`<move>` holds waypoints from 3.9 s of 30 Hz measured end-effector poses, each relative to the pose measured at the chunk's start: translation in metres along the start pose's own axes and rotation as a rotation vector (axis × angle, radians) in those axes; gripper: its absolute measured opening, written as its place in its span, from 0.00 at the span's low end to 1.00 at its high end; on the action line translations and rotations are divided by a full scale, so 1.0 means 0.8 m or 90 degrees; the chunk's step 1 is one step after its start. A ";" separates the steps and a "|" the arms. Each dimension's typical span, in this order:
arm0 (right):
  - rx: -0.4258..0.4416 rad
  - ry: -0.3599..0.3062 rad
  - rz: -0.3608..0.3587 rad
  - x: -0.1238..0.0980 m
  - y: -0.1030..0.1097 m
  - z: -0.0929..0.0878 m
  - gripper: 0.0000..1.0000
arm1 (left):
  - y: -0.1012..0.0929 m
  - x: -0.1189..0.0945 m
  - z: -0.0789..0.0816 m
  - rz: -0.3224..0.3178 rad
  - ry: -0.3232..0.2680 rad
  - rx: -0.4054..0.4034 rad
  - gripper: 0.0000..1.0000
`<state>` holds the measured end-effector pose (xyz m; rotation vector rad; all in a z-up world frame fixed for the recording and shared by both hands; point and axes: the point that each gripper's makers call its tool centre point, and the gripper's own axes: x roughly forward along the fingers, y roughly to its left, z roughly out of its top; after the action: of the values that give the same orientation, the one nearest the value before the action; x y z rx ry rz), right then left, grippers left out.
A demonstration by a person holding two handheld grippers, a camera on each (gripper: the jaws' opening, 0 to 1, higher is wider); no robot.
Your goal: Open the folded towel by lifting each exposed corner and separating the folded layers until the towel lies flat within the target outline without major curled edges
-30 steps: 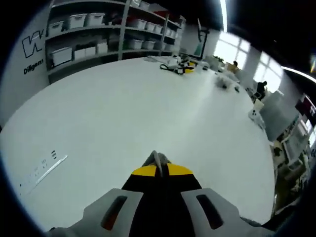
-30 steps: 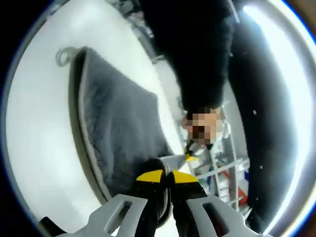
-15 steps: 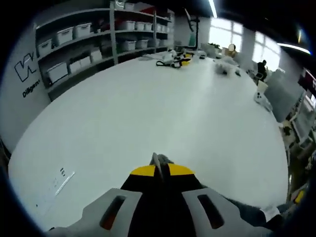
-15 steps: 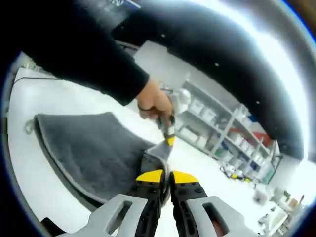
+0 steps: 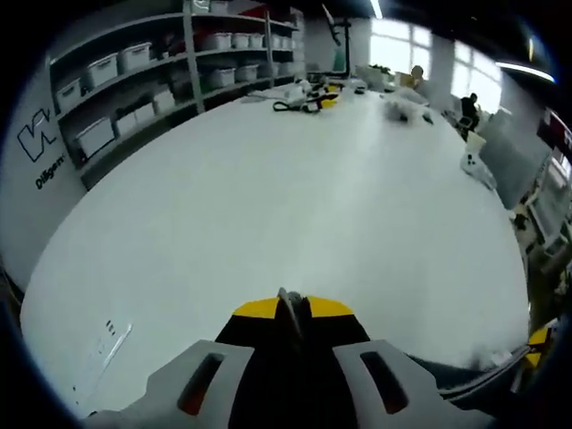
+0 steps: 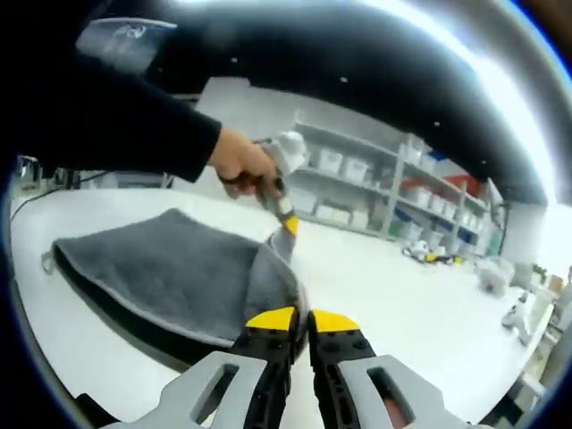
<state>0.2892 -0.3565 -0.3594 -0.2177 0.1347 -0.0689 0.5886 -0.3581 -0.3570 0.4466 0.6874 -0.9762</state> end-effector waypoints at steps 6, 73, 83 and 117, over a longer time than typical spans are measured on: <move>0.017 0.016 0.003 -0.003 0.004 -0.012 0.01 | 0.002 0.011 0.007 0.005 -0.008 0.007 0.14; 0.039 -0.050 0.054 0.017 0.024 0.076 1.00 | 0.085 -0.433 -0.183 0.186 -0.411 -0.036 1.00; 0.035 -0.039 0.062 0.018 0.036 0.056 1.00 | 0.072 -0.464 -0.279 0.231 -0.425 -0.081 1.00; 0.027 0.020 0.105 -0.021 0.035 0.005 0.99 | 0.009 -0.384 -0.223 0.078 -0.330 0.070 1.00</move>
<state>0.2748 -0.3270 -0.3592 -0.1629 0.1818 0.0883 0.4200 -0.0587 -0.2665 0.3073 0.1374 -0.9633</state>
